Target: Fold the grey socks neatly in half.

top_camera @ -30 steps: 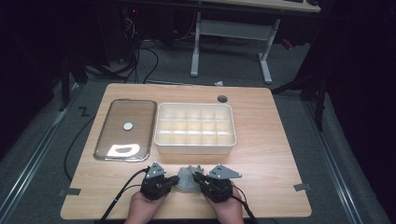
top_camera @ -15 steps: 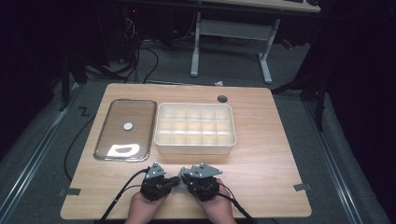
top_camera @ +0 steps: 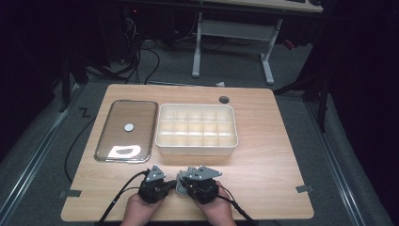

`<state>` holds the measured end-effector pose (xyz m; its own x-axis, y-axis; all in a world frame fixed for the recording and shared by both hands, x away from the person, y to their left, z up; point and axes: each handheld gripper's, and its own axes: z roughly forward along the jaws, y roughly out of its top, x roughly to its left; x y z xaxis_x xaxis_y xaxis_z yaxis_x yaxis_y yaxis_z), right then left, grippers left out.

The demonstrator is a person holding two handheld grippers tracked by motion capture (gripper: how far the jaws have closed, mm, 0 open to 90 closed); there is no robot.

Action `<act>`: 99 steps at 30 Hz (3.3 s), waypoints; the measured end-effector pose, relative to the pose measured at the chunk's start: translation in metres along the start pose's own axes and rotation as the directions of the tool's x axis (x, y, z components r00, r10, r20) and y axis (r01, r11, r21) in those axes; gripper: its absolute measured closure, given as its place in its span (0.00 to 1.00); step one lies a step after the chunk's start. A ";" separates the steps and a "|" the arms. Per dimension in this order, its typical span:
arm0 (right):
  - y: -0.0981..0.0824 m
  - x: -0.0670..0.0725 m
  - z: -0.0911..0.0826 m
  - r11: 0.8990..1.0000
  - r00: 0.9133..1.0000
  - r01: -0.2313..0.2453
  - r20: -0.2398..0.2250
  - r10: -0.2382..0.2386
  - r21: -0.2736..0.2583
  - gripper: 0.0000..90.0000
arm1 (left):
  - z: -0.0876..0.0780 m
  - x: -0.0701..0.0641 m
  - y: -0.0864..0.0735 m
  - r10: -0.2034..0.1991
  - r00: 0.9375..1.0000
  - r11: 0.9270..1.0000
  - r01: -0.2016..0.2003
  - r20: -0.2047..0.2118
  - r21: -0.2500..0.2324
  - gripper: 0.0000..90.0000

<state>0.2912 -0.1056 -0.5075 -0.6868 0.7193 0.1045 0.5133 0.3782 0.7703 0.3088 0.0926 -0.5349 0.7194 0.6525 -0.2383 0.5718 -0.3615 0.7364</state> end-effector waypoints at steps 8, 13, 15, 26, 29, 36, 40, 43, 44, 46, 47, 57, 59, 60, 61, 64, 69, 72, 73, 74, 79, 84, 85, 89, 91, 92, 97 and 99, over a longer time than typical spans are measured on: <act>-0.010 0.001 0.009 0.999 0.998 0.003 -0.057 -0.001 0.034 0.92 | 0.000 -0.002 -0.001 0.011 1.000 1.000 -0.011 -0.004 -0.003 1.00; -0.005 0.002 0.000 1.000 0.998 0.004 -0.070 -0.003 0.012 0.81 | 0.000 -0.002 -0.001 0.014 1.000 1.000 -0.014 -0.008 -0.006 1.00; -0.002 0.001 -0.010 1.000 0.998 -0.001 -0.058 0.000 -0.022 0.80 | 0.000 -0.003 -0.002 0.017 1.000 1.000 -0.017 -0.010 -0.008 1.00; -0.020 -0.014 -0.022 0.997 0.996 -0.083 -0.021 0.083 -0.002 0.83 | 0.001 -0.005 -0.002 0.025 1.000 1.000 -0.025 -0.018 -0.011 0.99; -0.023 -0.009 -0.010 0.997 0.997 -0.069 -0.030 0.070 0.041 0.83 | 0.001 -0.005 -0.001 0.024 0.999 1.000 -0.025 -0.021 -0.012 0.99; -0.029 -0.003 -0.002 0.999 0.998 -0.020 -0.055 0.022 0.030 0.86 | 0.003 -0.004 0.001 0.025 0.999 1.000 -0.025 -0.033 -0.018 1.00; -0.030 -0.001 -0.002 1.000 0.999 -0.006 -0.043 0.007 0.022 0.86 | -0.005 -0.005 0.008 0.054 0.994 0.995 -0.061 -0.091 -0.076 0.94; -0.030 0.000 -0.002 1.000 0.999 -0.002 -0.036 0.003 0.020 0.86 | -0.014 -0.014 0.015 0.084 0.993 0.985 -0.095 -0.085 -0.145 0.95; -0.030 0.000 -0.002 1.000 0.999 0.002 -0.033 -0.001 0.019 0.86 | -0.015 -0.018 0.018 0.092 0.993 0.982 -0.104 -0.078 -0.160 0.97; -0.030 0.001 -0.001 1.000 1.000 0.006 -0.030 -0.005 0.019 0.86 | -0.014 -0.025 0.021 0.117 0.991 0.976 -0.128 -0.069 -0.175 0.99; -0.030 0.001 -0.001 1.000 1.000 0.008 -0.030 -0.008 0.018 0.86 | -0.012 -0.027 0.022 0.119 0.991 0.975 -0.129 -0.062 -0.179 1.00; -0.031 0.004 0.000 0.999 0.999 0.032 -0.019 -0.032 0.012 0.86 | 0.008 -0.027 0.017 0.129 0.991 0.983 -0.131 -0.017 -0.127 0.99; -0.031 0.005 0.000 0.999 0.999 0.035 -0.014 -0.035 0.013 0.87 | 0.007 -0.025 0.016 0.137 0.990 0.984 -0.140 -0.033 -0.112 1.00; -0.030 0.005 0.000 0.999 0.999 0.035 -0.011 -0.035 0.014 0.87 | 0.007 -0.025 0.015 0.140 0.989 0.984 -0.143 -0.042 -0.105 1.00; -0.030 0.005 0.000 0.999 0.999 0.035 -0.011 -0.034 0.014 0.87 | 0.005 -0.023 0.012 0.143 0.988 0.984 -0.148 -0.049 -0.095 1.00; -0.031 0.005 0.000 0.999 0.999 0.038 -0.009 -0.038 0.014 0.87 | 0.002 -0.020 0.004 0.136 0.989 0.988 -0.140 -0.056 -0.061 1.00; -0.030 0.001 0.000 0.999 0.999 0.040 -0.017 -0.040 0.015 0.88 | 0.001 -0.020 -0.001 0.135 0.988 0.989 -0.139 -0.068 -0.054 1.00; -0.028 -0.001 0.000 0.999 0.999 0.030 -0.024 -0.029 0.026 0.87 | 0.003 -0.021 -0.002 0.141 0.987 0.987 -0.146 -0.075 -0.061 1.00; -0.026 -0.001 -0.001 0.999 0.999 0.021 -0.029 -0.020 0.035 0.85 | 0.003 -0.021 -0.002 0.141 0.987 0.988 -0.146 -0.075 -0.060 1.00; -0.024 -0.002 -0.002 0.999 0.999 0.011 -0.037 -0.009 0.048 0.82 | 0.003 -0.021 -0.002 0.140 0.987 0.988 -0.145 -0.075 -0.060 1.00; -0.016 -0.009 -0.022 1.000 1.000 -0.023 -0.009 0.023 -0.003 0.77 | 0.004 -0.022 -0.001 0.131 0.989 0.989 -0.136 -0.075 -0.063 1.00; -0.022 -0.020 -0.024 0.996 0.995 -0.085 0.044 0.085 0.005 0.69 | 0.005 -0.022 0.001 0.131 0.989 0.989 -0.135 -0.072 -0.063 1.00; -0.024 -0.022 -0.022 0.995 0.994 -0.104 0.044 0.103 0.013 0.67 | 0.006 -0.022 0.001 0.131 0.989 0.989 -0.135 -0.071 -0.064 1.00; -0.032 -0.026 -0.011 0.983 0.985 -0.169 0.045 0.166 0.066 0.66 | 0.005 -0.023 0.000 0.131 0.989 0.989 -0.136 -0.066 -0.067 0.97; -0.033 -0.026 -0.010 0.983 0.984 -0.177 0.026 0.175 0.054 0.71 | 0.005 -0.023 0.000 0.134 0.989 0.987 -0.138 -0.058 -0.078 0.93; -0.033 -0.026 -0.010 0.983 0.984 -0.175 0.021 0.174 0.057 0.75 | 0.004 -0.025 0.000 0.132 0.989 0.986 -0.137 -0.058 -0.092 0.89; -0.032 -0.025 -0.010 0.983 0.985 -0.171 0.003 0.171 0.065 0.86 | 0.005 -0.032 0.000 0.146 0.987 0.982 -0.153 -0.072 -0.106 0.77; -0.032 -0.022 -0.011 0.985 0.987 -0.159 0.017 0.158 0.065 0.90 | 0.006 -0.032 0.000 0.152 0.986 0.982 -0.159 -0.075 -0.102 0.75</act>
<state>0.2850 -0.1397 -0.5275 -0.5882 0.7797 0.2148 0.6485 0.2961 0.7012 0.2879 0.0676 -0.5316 0.7663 0.6381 -0.0754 0.4066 -0.3907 0.8258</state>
